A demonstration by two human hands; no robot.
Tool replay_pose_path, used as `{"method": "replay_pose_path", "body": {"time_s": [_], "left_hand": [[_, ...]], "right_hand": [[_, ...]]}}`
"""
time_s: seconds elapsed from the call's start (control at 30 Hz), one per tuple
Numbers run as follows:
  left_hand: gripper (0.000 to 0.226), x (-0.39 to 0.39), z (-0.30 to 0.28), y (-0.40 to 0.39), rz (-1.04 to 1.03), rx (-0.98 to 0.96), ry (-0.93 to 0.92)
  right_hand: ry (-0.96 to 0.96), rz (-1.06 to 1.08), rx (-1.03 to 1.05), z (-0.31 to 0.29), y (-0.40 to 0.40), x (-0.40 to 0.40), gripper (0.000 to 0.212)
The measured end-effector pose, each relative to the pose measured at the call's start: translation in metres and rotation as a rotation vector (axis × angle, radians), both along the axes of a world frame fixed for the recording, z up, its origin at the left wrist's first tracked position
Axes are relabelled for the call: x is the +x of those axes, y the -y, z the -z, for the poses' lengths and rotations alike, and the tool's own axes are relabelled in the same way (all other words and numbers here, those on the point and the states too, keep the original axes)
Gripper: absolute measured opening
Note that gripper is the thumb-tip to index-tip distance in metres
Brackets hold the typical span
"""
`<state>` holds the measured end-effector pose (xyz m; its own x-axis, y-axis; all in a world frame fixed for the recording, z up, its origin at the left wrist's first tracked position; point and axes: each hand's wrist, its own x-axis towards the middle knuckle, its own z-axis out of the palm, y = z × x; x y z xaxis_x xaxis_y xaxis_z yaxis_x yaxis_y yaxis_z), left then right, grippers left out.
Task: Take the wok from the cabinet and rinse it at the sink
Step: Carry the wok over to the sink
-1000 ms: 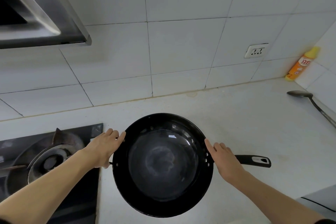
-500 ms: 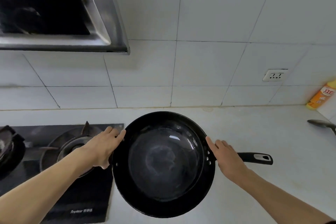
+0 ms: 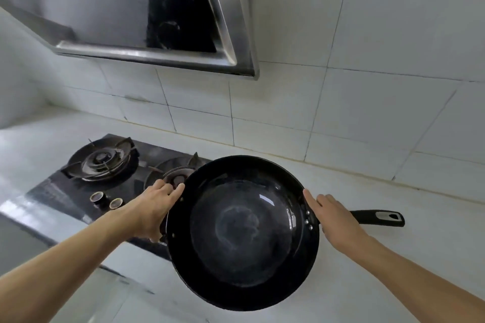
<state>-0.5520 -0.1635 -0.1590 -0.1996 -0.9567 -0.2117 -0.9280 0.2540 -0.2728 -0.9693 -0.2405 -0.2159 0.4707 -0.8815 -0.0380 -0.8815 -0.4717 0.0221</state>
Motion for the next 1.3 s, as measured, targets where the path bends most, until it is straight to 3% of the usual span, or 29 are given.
{"method": "replay_pose_path", "body": {"time_s": [0.37,0.97,1.3], "left_hand": [[0.133,0.079,-0.027,-0.144,-0.312,-0.061,-0.041],[0.126,0.305,-0.043,-0.411,-0.691,-0.136,-0.102],[0.136,0.405,-0.033,-0.5,-0.877,-0.139,-0.099]], "right_hand": [[0.014,-0.304,-0.042,-0.027,-0.014,0.123,0.099],[0.04,-0.697,-0.148,-0.058,-0.154,0.444,0.091],[0.07,-0.874,-0.127,-0.063,-0.197,0.59,0.089]]}}
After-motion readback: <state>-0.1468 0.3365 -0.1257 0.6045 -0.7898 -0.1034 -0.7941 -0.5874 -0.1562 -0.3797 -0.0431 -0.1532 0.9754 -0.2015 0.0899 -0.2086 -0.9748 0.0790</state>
